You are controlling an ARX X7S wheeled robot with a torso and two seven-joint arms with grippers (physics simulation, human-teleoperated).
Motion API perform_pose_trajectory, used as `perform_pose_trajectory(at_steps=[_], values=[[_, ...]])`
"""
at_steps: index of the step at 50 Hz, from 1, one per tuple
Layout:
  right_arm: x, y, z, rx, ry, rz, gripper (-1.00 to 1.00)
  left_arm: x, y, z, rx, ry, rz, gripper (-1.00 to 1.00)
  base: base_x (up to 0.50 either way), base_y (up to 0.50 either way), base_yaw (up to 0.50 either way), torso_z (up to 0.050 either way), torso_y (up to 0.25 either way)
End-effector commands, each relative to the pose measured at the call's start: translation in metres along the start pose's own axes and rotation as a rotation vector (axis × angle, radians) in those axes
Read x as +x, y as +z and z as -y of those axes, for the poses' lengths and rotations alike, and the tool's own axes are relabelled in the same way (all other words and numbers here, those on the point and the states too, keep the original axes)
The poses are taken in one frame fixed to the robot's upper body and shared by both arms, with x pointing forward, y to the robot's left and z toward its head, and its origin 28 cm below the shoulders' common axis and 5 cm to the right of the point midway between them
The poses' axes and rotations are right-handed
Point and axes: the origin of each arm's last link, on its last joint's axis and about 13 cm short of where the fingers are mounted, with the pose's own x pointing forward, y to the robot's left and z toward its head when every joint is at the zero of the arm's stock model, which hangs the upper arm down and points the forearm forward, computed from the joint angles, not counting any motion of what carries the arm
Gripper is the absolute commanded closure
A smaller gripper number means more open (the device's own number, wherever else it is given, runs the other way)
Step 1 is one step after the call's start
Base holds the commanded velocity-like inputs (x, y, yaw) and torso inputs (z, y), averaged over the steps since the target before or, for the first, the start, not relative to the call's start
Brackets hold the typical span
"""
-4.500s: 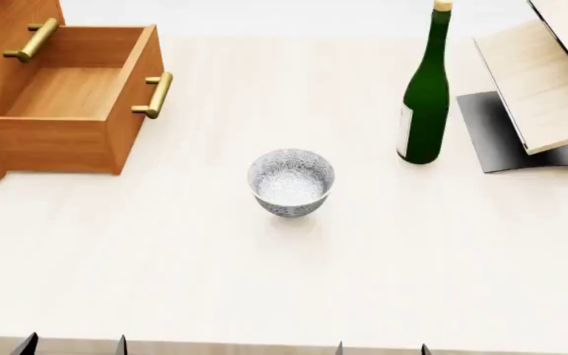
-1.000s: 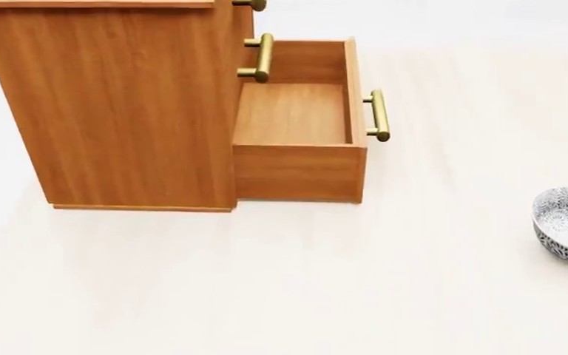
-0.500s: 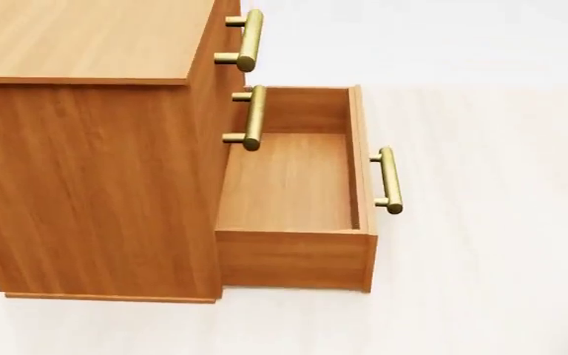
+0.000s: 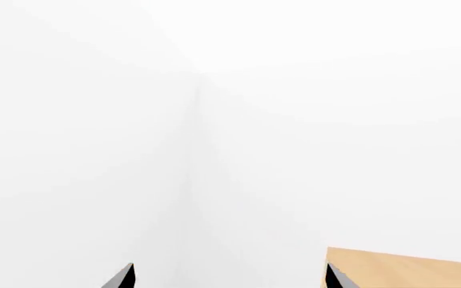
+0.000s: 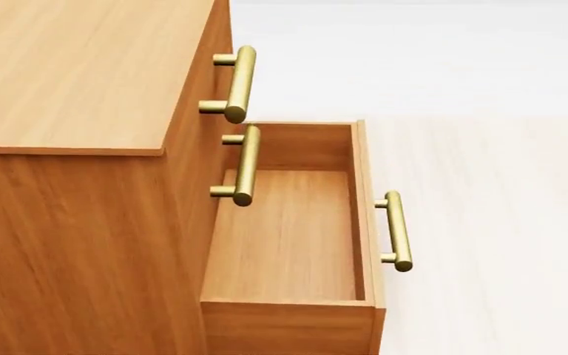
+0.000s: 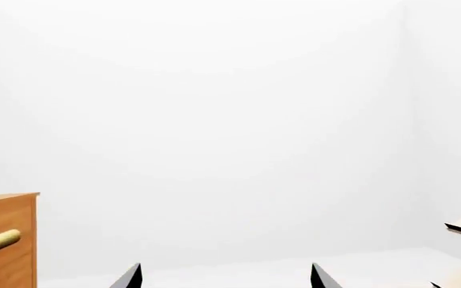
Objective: Put the bowl on top of the cabinet.
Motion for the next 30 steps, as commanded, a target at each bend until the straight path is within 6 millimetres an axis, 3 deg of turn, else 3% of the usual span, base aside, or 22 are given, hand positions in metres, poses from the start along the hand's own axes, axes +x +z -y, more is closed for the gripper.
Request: perform_pose_trajectory(at_steps=[1, 13, 30], values=[[-0.002, 0.000, 0.001, -0.017, 0.012, -0.003, -1.00, -0.002, 0.000, -0.003, 0.014, 0.002, -0.002, -1.00, 0.50, 0.00, 0.00, 0.000, 0.000], [0.009, 0.014, 0.012, -0.077, 0.010, -0.007, -1.00, -0.003, -0.001, -0.003, 0.012, -0.002, -0.004, -1.00, 0.49, 0.00, 0.00, 0.000, 0.000], [0.040, 0.054, 0.059, -0.164, 0.077, -0.209, -1.00, -0.003, -0.001, -0.003, 0.011, -0.005, -0.010, -1.00, 0.00, 0.00, 0.00, 0.000, 0.000]])
